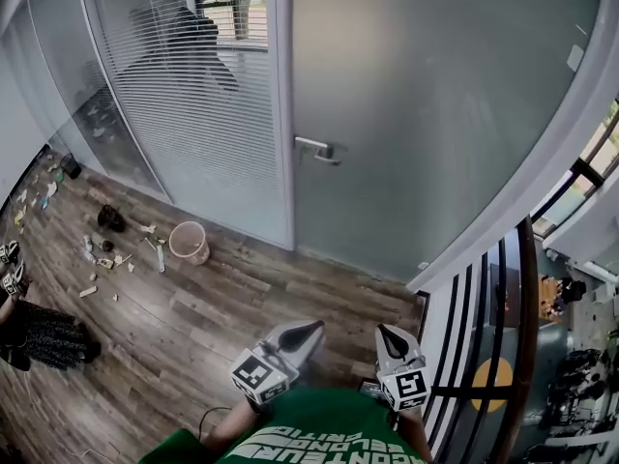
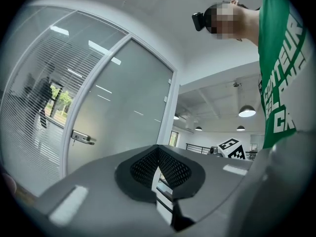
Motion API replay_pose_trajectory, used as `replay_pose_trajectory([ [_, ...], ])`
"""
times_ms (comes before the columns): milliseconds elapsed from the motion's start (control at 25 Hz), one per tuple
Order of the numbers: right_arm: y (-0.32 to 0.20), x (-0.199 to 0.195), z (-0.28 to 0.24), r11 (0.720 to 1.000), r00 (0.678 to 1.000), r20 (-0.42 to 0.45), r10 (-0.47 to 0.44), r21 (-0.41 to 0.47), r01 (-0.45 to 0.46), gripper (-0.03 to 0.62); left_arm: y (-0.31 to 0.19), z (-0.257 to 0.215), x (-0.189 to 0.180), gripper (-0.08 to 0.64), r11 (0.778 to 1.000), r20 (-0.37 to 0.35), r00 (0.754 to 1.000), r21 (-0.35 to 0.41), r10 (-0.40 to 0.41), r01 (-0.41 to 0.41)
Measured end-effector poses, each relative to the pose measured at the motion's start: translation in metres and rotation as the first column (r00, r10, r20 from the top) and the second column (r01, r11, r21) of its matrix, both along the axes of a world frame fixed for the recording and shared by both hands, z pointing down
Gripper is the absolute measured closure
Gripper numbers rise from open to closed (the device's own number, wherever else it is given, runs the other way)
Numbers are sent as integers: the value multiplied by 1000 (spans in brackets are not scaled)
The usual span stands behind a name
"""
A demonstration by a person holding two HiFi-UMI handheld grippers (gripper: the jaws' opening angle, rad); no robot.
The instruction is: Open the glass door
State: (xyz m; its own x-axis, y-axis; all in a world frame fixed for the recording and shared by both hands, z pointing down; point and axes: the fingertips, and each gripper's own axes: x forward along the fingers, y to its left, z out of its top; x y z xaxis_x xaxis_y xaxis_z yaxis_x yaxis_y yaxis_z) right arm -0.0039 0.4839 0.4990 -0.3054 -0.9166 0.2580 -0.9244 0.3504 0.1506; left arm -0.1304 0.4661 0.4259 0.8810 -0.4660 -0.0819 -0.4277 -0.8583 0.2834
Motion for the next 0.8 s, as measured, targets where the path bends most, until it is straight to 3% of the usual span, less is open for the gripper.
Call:
replay_pose_trajectory([
  [360, -72, -50, -20, 993, 984, -138, -116, 0, 117, 598, -72, -4, -41, 543, 997, -93, 993, 11, -77, 78],
  [640, -119, -66, -21, 991, 978, -159, -132, -2, 133, 598, -112, 10, -58, 541, 994, -79, 991, -7, -108, 108],
  [800, -138, -67, -13, 993, 984, -132, -119, 0, 120, 598, -131, 10, -59, 542, 994, -23, 995, 28, -101, 102],
])
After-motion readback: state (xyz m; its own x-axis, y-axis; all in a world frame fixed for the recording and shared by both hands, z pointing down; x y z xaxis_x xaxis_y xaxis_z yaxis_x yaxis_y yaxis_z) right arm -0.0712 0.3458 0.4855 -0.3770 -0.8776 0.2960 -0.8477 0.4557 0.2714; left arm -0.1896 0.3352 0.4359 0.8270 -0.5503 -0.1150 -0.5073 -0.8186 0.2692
